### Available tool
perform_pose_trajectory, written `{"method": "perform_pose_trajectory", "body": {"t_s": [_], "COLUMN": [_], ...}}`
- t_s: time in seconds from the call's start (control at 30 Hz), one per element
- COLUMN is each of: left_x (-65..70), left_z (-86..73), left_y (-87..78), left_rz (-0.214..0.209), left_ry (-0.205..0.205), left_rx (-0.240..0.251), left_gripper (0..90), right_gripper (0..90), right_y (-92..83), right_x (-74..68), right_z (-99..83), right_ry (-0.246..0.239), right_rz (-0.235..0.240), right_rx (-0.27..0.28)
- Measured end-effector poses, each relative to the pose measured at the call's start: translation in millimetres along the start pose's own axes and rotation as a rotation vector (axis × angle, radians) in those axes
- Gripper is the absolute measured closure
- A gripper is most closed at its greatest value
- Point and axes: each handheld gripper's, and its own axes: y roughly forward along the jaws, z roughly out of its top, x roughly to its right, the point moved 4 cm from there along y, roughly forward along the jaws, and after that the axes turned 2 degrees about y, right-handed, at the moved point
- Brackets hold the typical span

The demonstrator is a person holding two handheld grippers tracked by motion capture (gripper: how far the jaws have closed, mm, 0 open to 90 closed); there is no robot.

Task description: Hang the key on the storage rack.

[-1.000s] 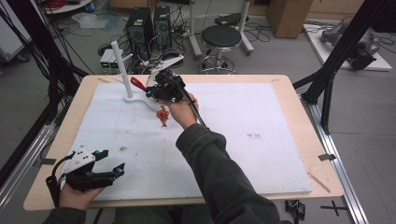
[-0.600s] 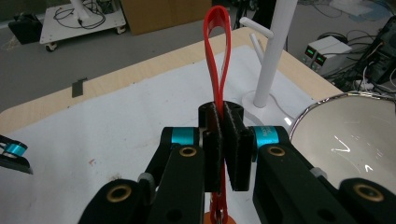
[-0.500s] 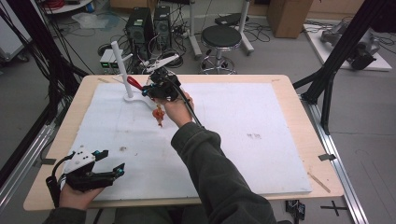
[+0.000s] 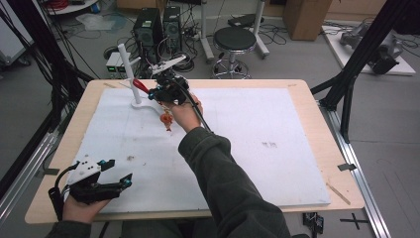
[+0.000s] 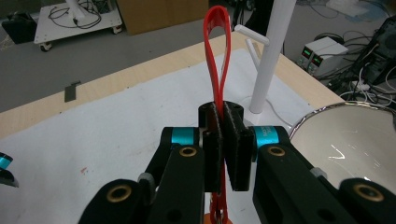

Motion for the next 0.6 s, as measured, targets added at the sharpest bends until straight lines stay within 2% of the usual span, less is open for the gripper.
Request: {"method": "perform_pose_trajectory", "body": {"t_s": [0.27, 0.6], "left_x": [-0.6, -0.7], "left_z": [-0.8, -0.5], "left_y": [-1.3, -1.7], "left_rz": [0.003, 0.003], "left_ry": [-0.002, 0.007], "left_rx": [0.002, 0.002], "left_gripper": [21.8, 21.8], "right_gripper": [86.8, 86.8], "right_y": [5.5, 13.6], "right_x": [-0.9, 3.0], "right_z": [7.2, 11.7], "right_ry": [-0.011, 0.007], "right_rz": [-0.003, -0.017], "right_rx": [-0.006, 0.005]}}
